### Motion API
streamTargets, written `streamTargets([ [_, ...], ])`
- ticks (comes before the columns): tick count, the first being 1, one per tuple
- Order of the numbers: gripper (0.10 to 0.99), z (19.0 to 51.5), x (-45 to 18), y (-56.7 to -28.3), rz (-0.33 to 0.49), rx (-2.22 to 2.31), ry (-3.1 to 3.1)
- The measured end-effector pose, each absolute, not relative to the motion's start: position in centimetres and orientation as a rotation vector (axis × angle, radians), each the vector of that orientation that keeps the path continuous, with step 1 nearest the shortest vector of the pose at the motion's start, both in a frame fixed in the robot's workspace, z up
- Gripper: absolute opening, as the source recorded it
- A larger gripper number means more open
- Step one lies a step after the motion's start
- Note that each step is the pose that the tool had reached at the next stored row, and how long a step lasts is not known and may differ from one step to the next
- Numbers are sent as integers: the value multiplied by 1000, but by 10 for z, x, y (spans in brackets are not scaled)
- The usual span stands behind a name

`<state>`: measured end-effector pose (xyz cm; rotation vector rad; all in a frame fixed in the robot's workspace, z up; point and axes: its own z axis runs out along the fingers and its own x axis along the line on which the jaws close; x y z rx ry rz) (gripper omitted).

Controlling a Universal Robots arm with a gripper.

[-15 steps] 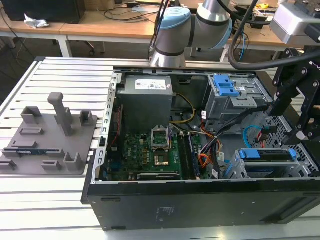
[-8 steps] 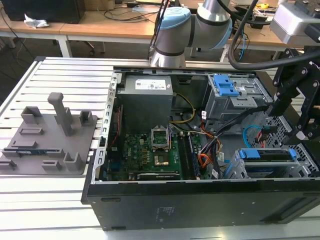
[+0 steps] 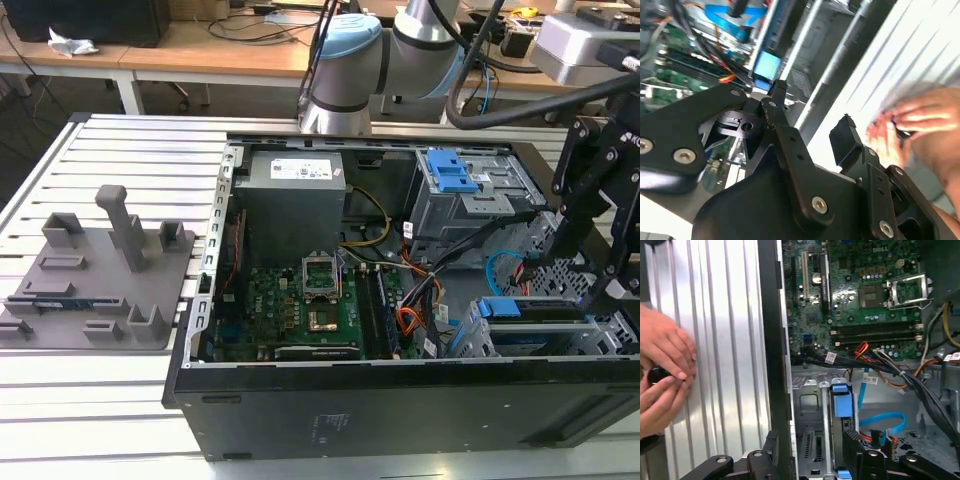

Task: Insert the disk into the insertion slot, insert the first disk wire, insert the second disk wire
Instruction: 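Insert the first disk wire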

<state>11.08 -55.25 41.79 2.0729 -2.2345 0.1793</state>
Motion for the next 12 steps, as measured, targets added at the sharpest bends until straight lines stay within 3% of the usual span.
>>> streamTargets([
  [3,620,417,111,-532,262,2033,-2190],
  [7,620,411,113,-488,282,2023,-2180],
  [12,620,408,137,-483,271,2020,-2173],
])
